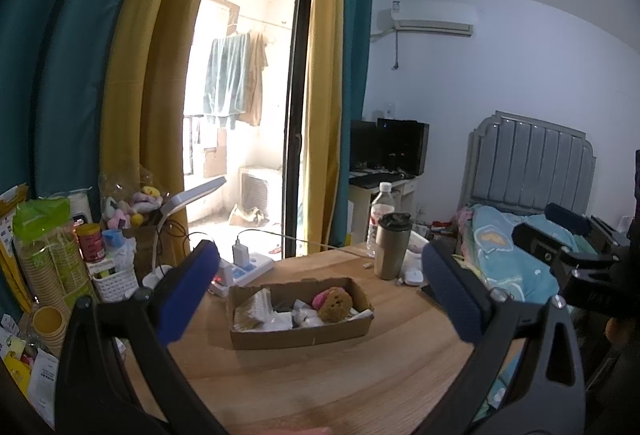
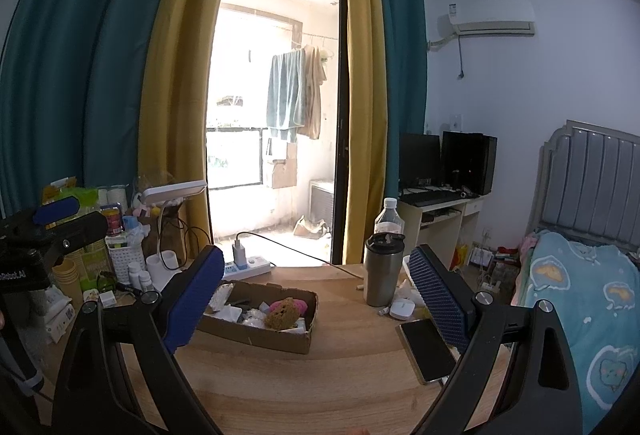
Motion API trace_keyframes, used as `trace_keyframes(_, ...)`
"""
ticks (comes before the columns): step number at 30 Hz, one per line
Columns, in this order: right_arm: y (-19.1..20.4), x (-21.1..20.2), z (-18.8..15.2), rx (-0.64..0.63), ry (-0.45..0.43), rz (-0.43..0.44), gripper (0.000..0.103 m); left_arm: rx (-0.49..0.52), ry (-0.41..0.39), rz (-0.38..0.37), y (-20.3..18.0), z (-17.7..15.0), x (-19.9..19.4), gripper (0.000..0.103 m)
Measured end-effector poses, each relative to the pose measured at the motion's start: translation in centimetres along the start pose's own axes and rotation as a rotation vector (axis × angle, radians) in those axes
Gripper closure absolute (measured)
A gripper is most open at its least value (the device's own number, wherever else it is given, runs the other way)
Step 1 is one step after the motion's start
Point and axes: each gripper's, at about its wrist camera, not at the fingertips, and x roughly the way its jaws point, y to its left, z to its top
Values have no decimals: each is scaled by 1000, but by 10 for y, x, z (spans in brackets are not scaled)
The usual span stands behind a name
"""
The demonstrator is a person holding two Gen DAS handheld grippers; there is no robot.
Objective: Organize soft objects
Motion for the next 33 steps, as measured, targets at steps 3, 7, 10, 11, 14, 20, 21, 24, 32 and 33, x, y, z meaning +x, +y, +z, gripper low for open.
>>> trace_keyframes(3,0,0,0,1,0,-1,7,4,0,-4,0,0,0,1)
trace_keyframes(7,1,0,-2,2,4,-1,7,8,4,-2,0,-1,1,1)
trace_keyframes(10,0,0,-2,2,4,-1,7,8,7,-3,-2,-1,2,1)
trace_keyframes(11,1,0,-3,2,5,-2,7,9,7,-3,-2,-2,3,1)
trace_keyframes(14,1,0,-4,2,5,-2,7,8,8,-4,-2,-2,3,1)
trace_keyframes(20,1,1,-5,2,7,-2,7,9,11,-5,-2,-3,3,1)
trace_keyframes(21,1,0,-5,2,7,-2,7,10,12,-5,-3,-3,3,1)
trace_keyframes(24,1,0,-4,2,6,-2,7,9,12,-5,-3,-4,3,1)
trace_keyframes(32,1,4,-14,6,18,-2,7,8,18,-11,-3,-6,5,1)
trace_keyframes(33,1,6,-17,9,25,-1,7,4,20,-14,-4,-8,6,1)
